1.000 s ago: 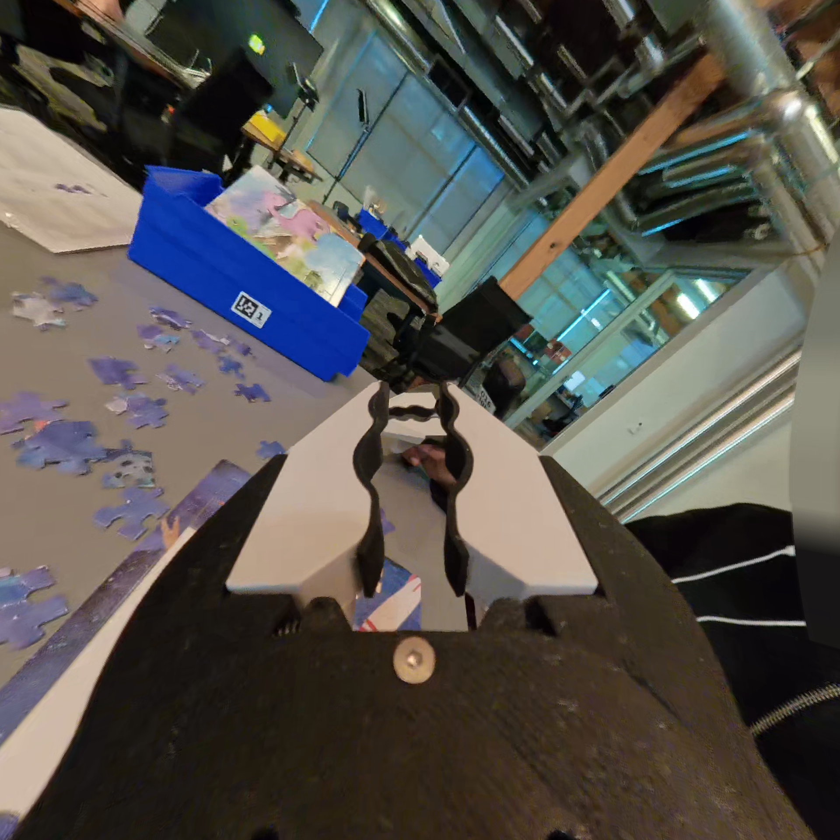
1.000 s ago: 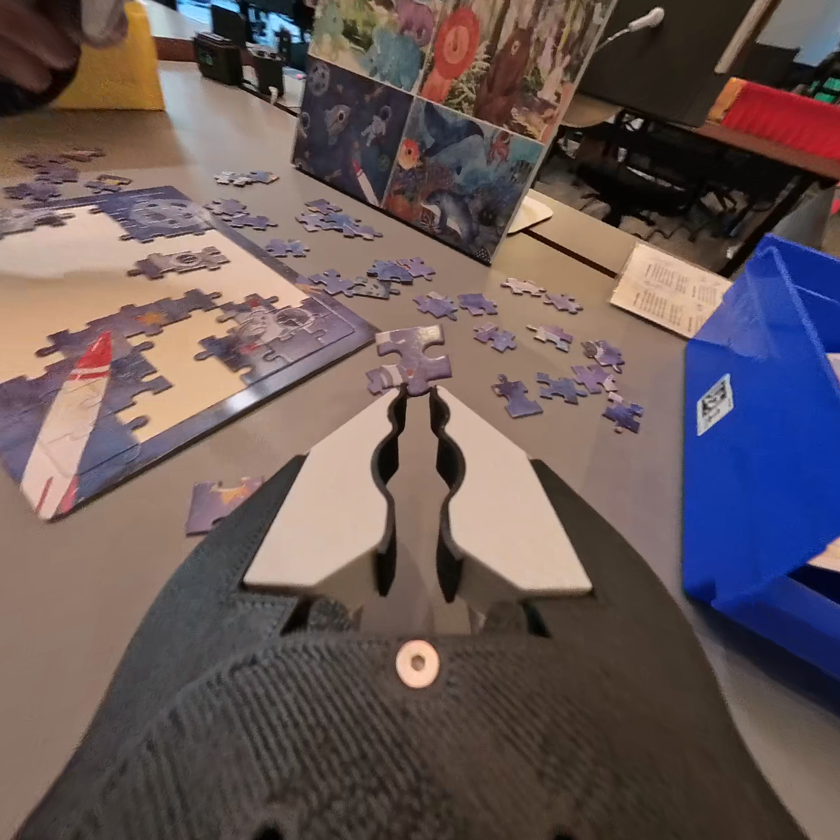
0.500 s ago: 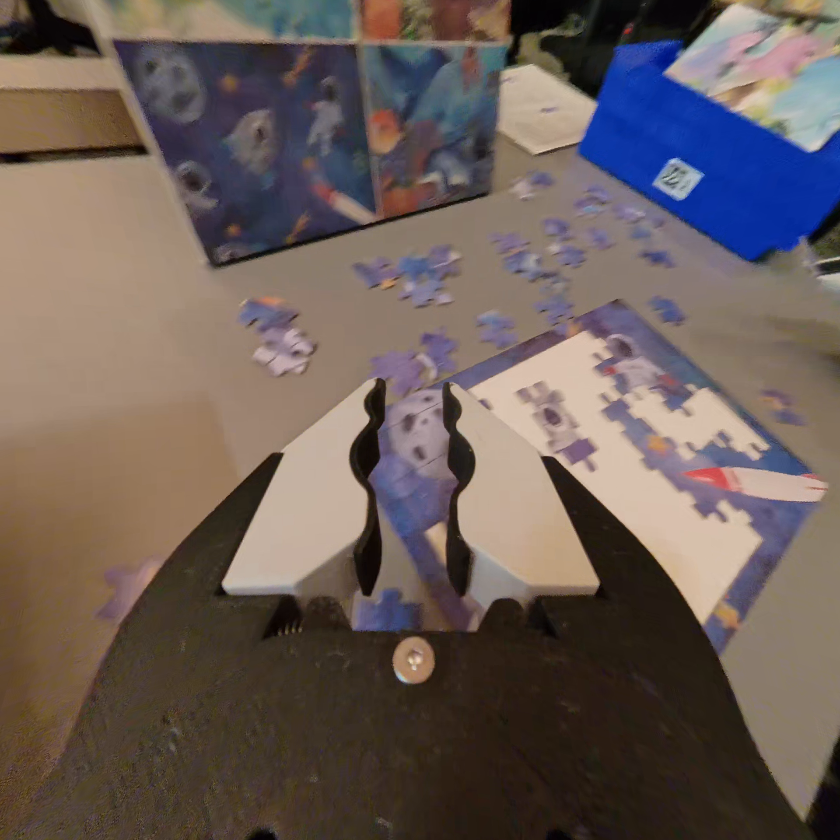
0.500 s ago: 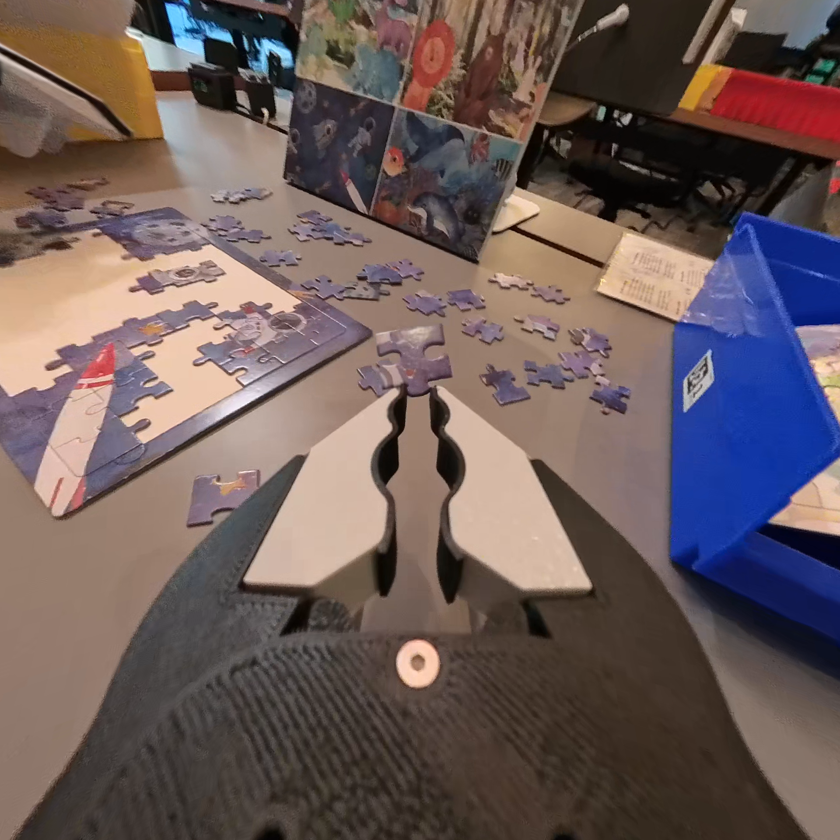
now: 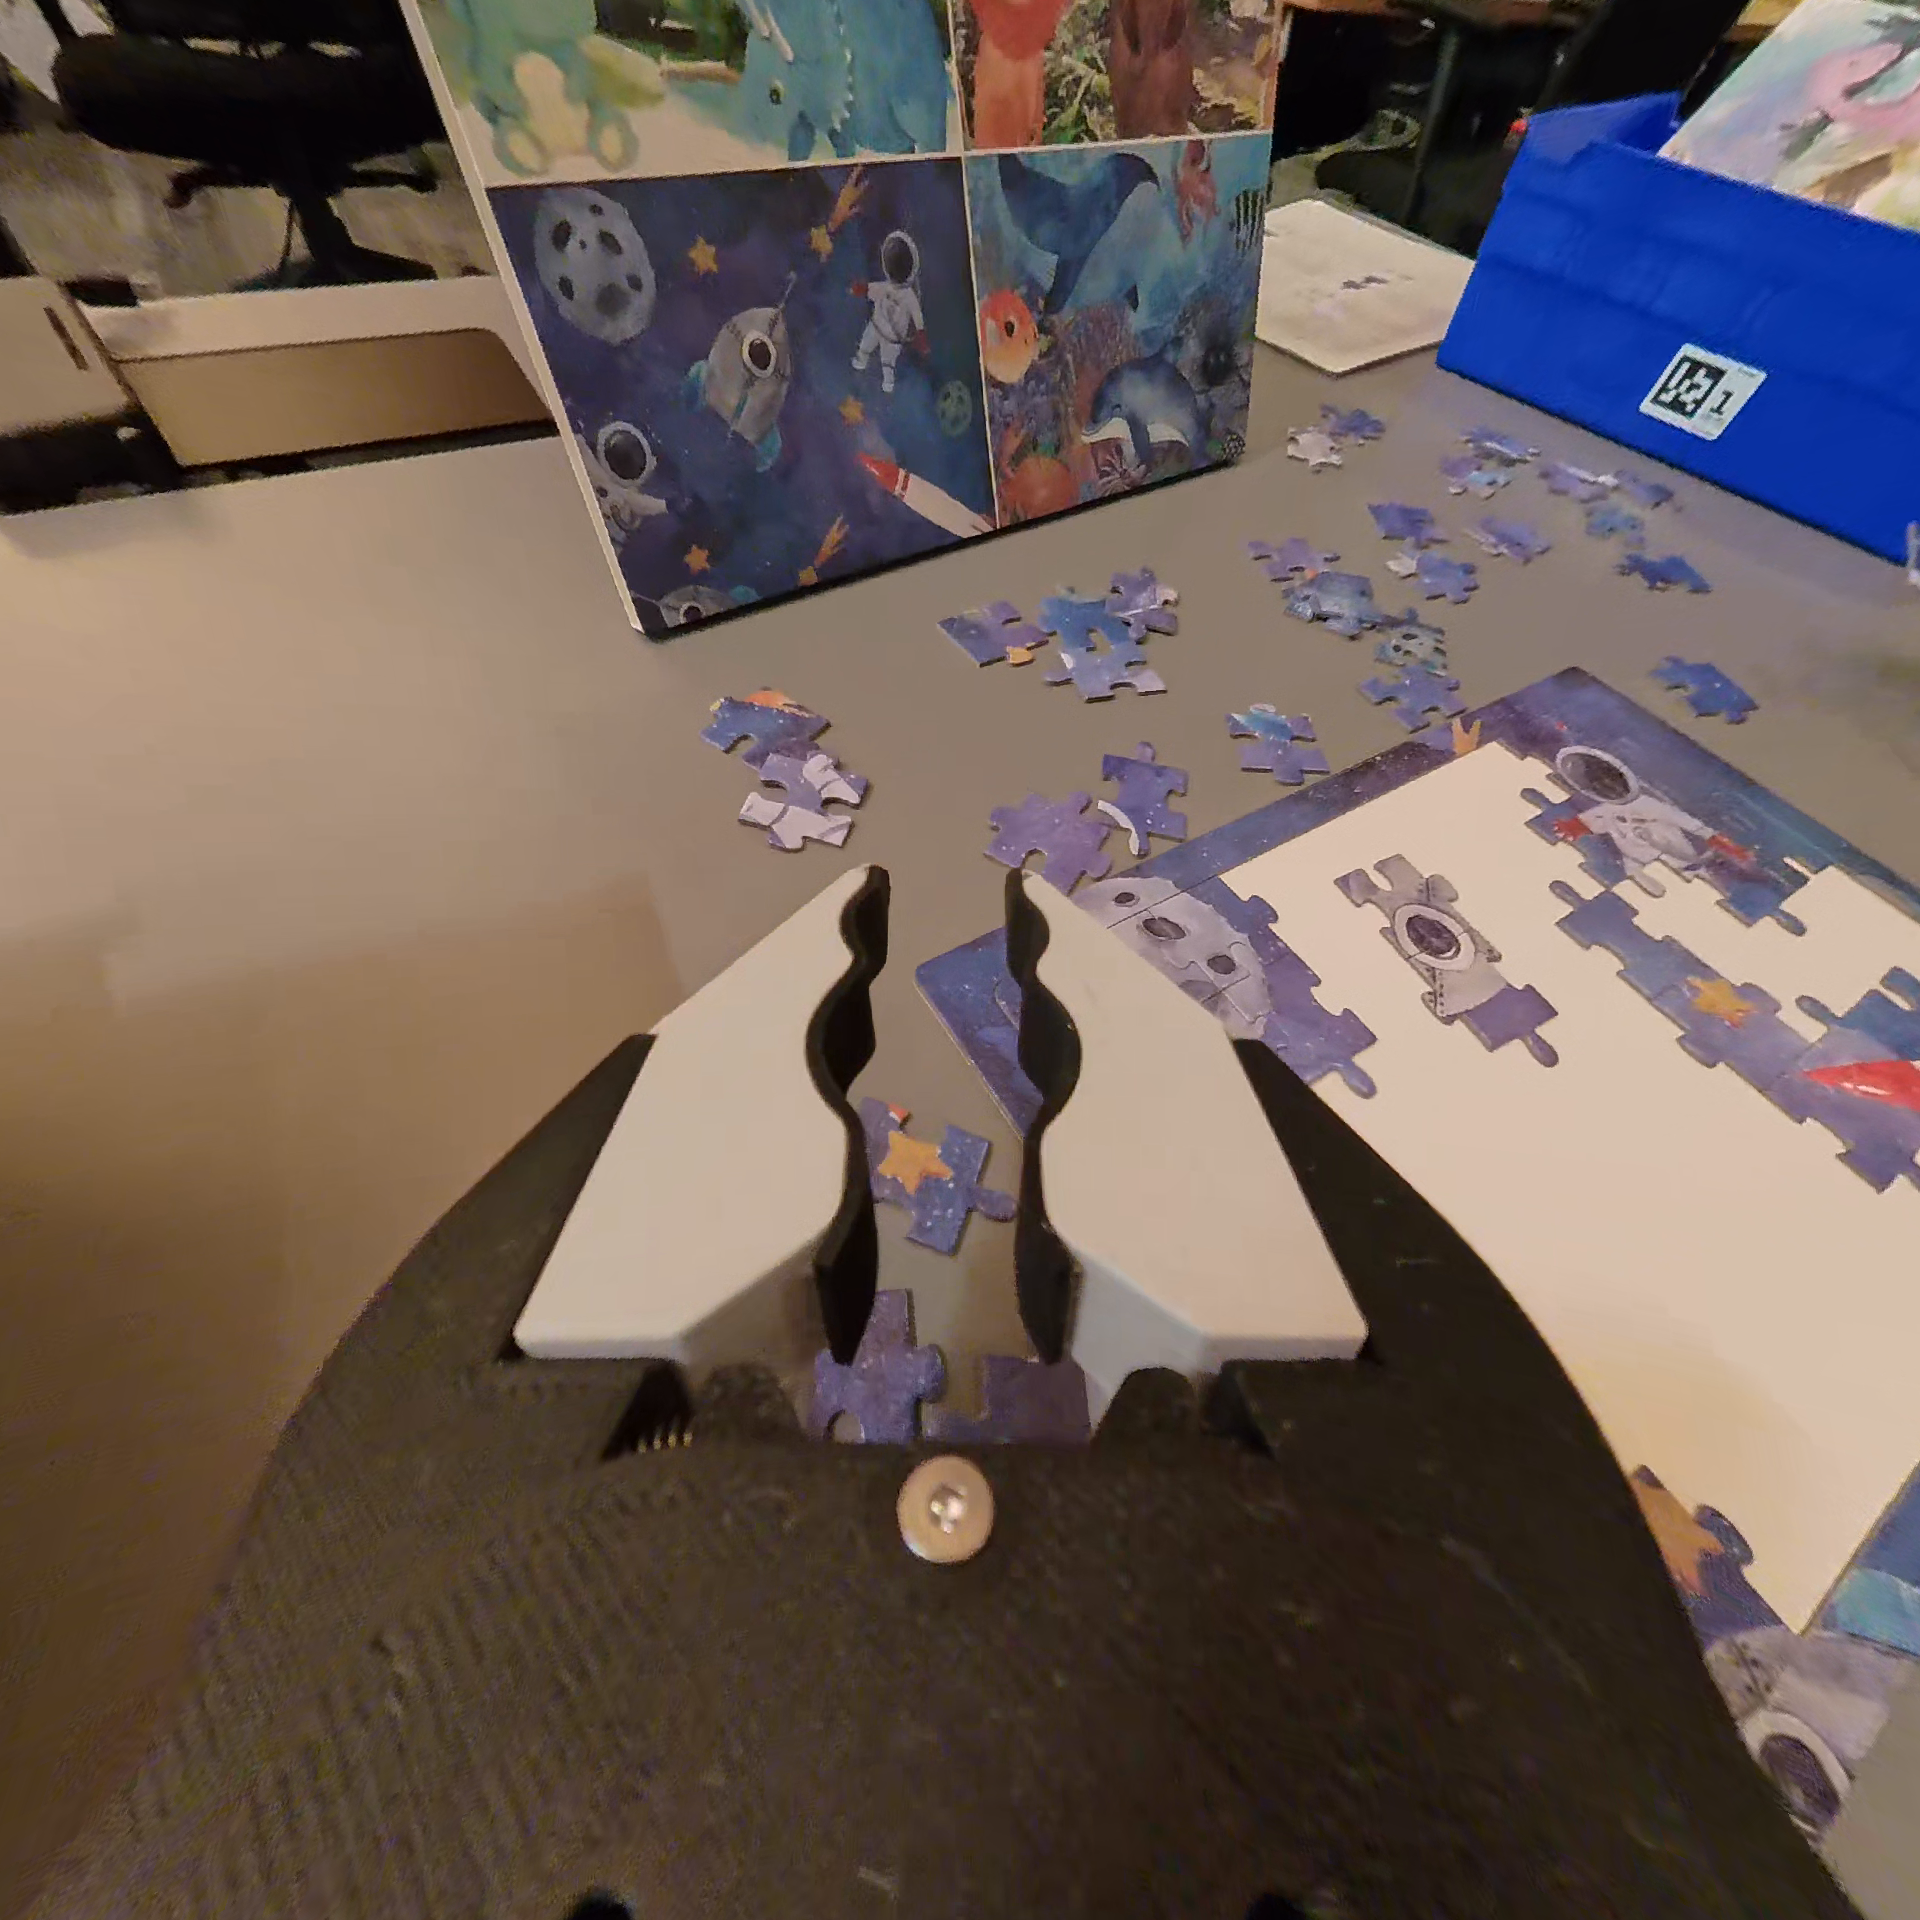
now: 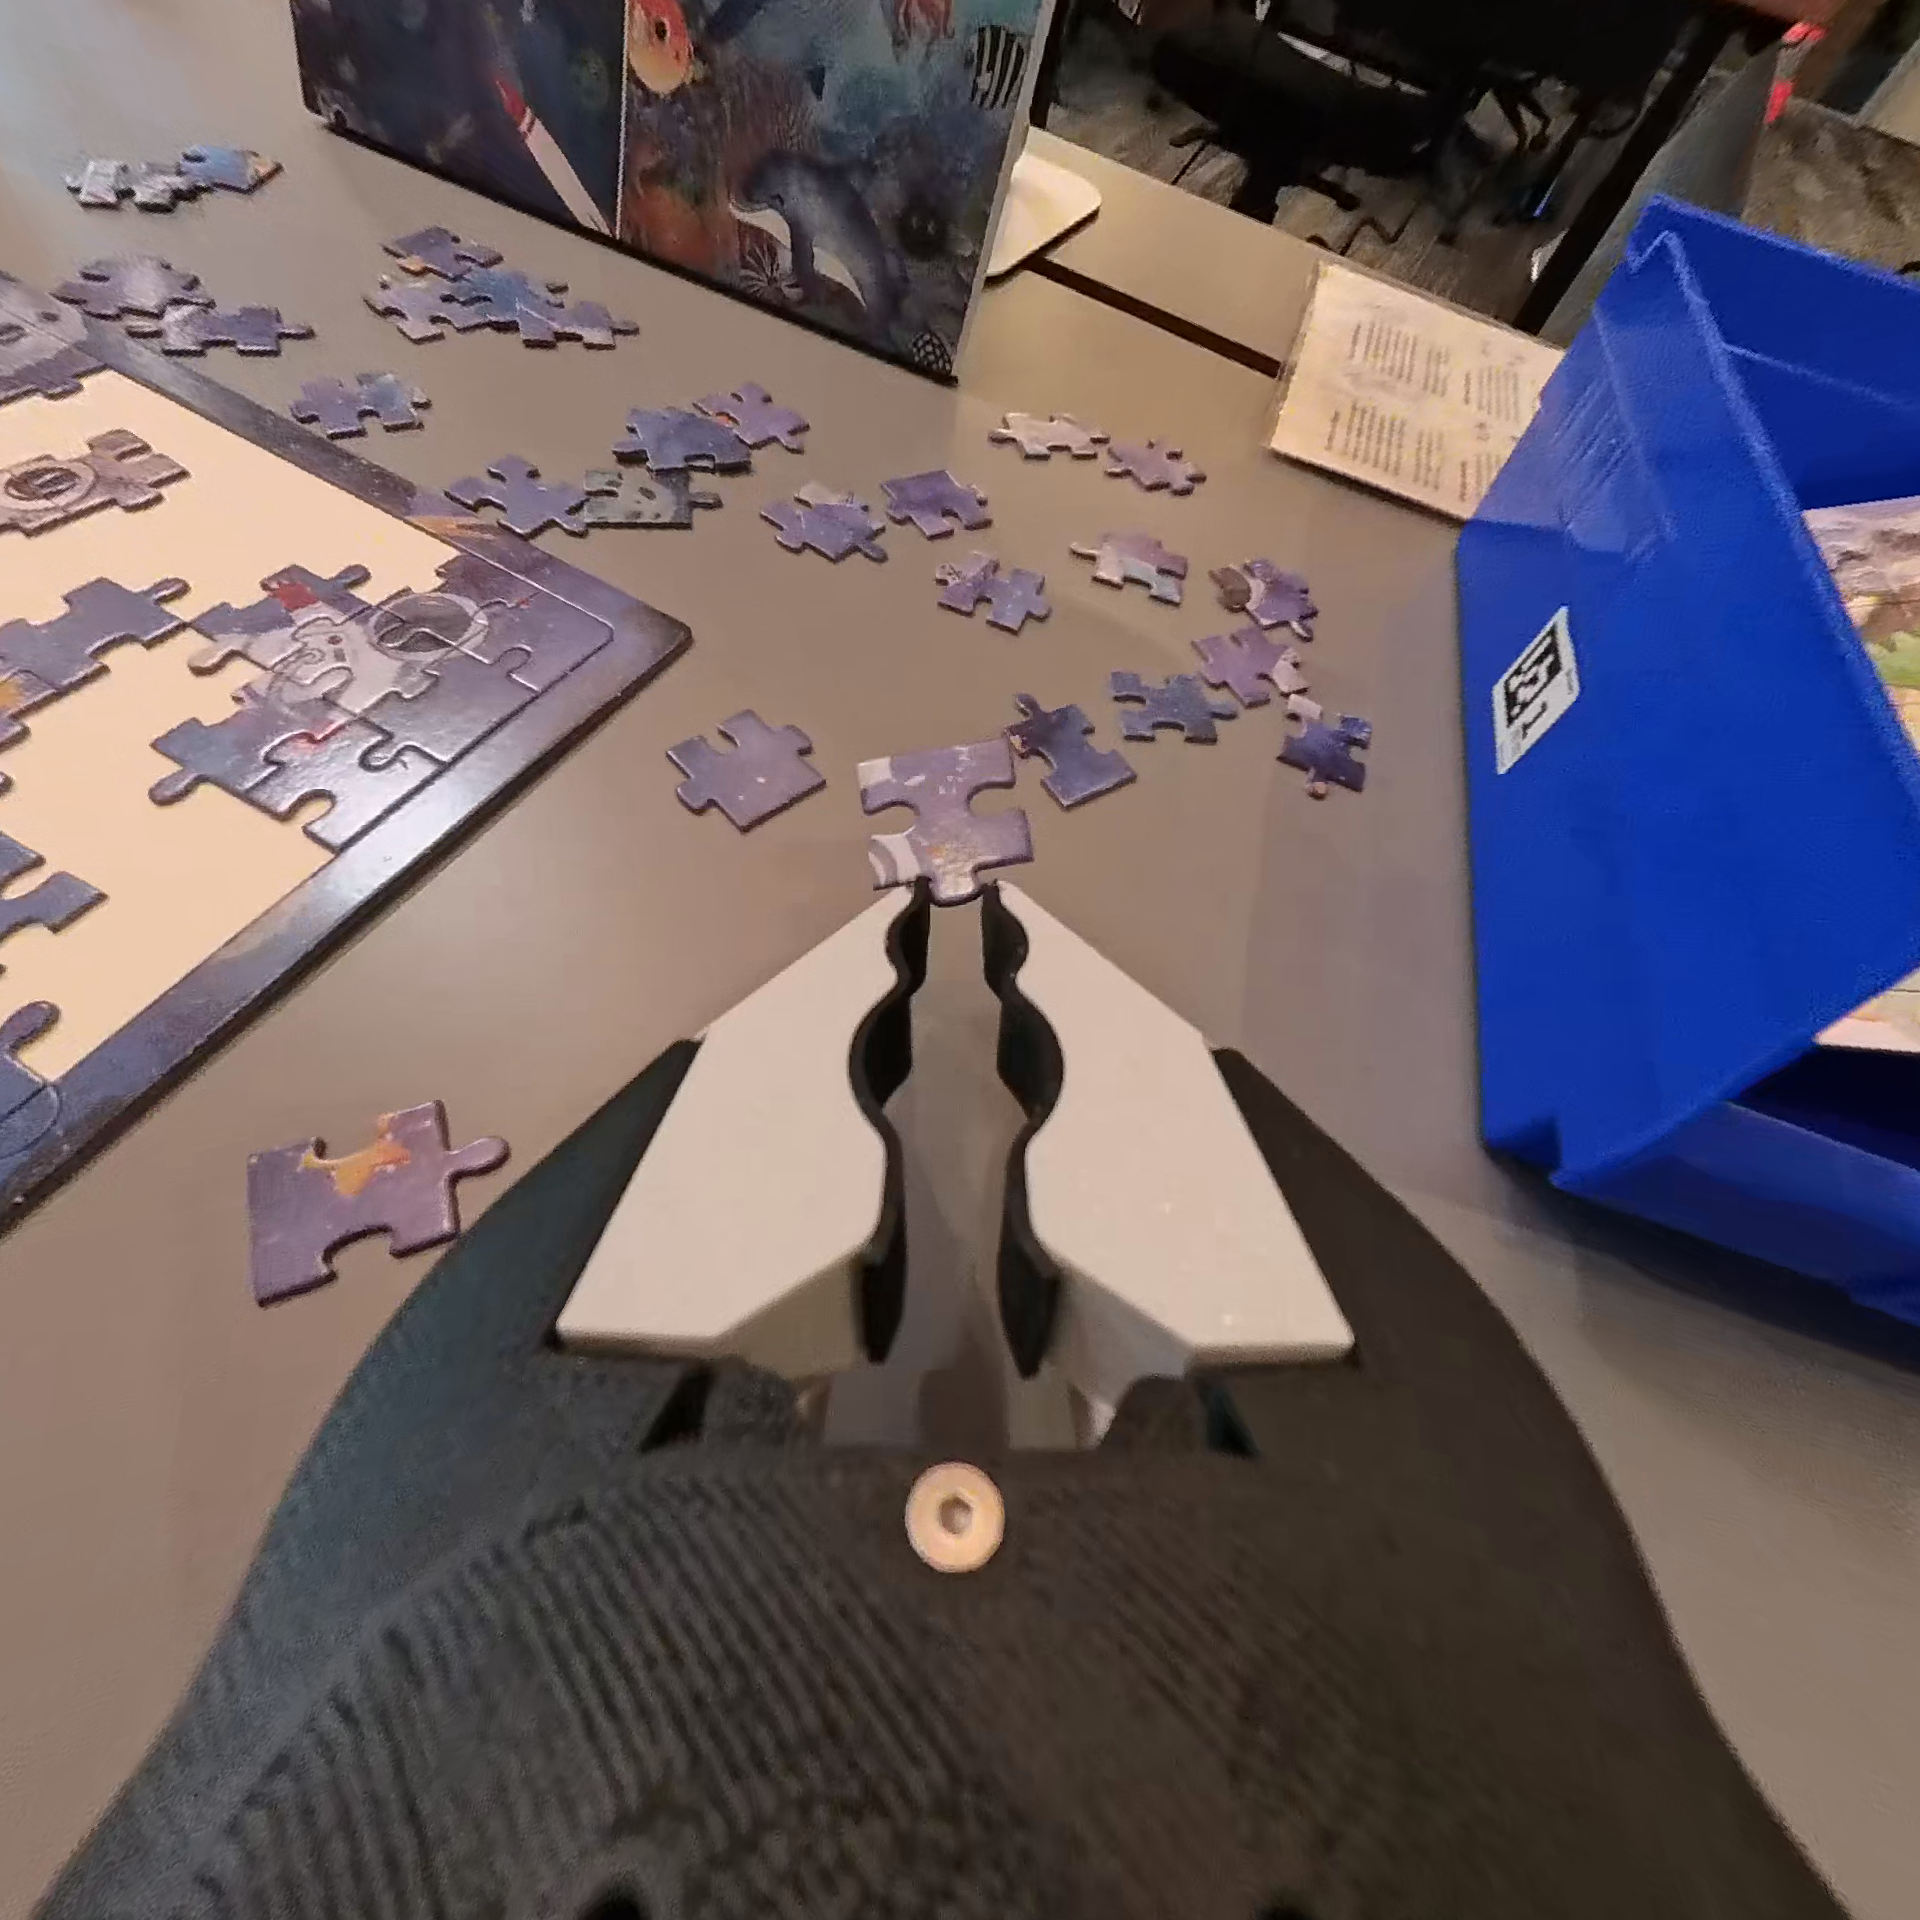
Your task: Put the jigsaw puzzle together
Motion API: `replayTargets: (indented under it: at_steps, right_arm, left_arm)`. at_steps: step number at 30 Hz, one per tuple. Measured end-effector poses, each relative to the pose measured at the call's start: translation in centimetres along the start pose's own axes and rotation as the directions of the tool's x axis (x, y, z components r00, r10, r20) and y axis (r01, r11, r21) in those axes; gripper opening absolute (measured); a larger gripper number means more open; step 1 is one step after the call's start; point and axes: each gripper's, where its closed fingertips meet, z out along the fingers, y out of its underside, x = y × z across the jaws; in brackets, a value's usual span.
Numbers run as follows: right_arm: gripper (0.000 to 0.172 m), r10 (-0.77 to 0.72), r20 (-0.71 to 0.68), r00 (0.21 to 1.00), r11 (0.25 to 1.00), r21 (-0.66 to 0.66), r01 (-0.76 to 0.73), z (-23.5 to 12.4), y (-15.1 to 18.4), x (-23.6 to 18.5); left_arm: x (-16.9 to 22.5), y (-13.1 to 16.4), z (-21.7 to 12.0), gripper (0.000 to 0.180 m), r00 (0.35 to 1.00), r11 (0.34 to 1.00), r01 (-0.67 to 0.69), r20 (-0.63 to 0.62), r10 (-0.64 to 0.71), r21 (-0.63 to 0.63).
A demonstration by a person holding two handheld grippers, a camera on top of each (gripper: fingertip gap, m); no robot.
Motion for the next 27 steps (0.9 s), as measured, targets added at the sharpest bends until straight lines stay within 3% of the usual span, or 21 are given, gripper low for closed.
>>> replayTargets:
  at_steps: [15,20,27]
  right_arm:
    - [0.012,0.012,-0.069,0.998,0.976,-0.218,-0.027,1.4,3.2,0.8]
    - [0.012,-0.012,-0.122,0.992,0.983,-0.181,-0.011,1.1,2.6,1.4]
    - [0.012,0.072,-0.113,0.991,0.994,-0.078,-0.081,0.2,1.4,2.0]
  left_arm:
    - [0.1,-0.1,-0.1,0.02,1.0,1.0,0.01,-0.006,-0.01,0.013]
    - [0.0,-0.1,0.0,0.02,1.0,1.0,0.018,-0.008,-0.018,0.014]
    - [-0.1,-0.3,0.1,0.021,1.0,0.999,0.023,-0.009,-0.023,0.022]
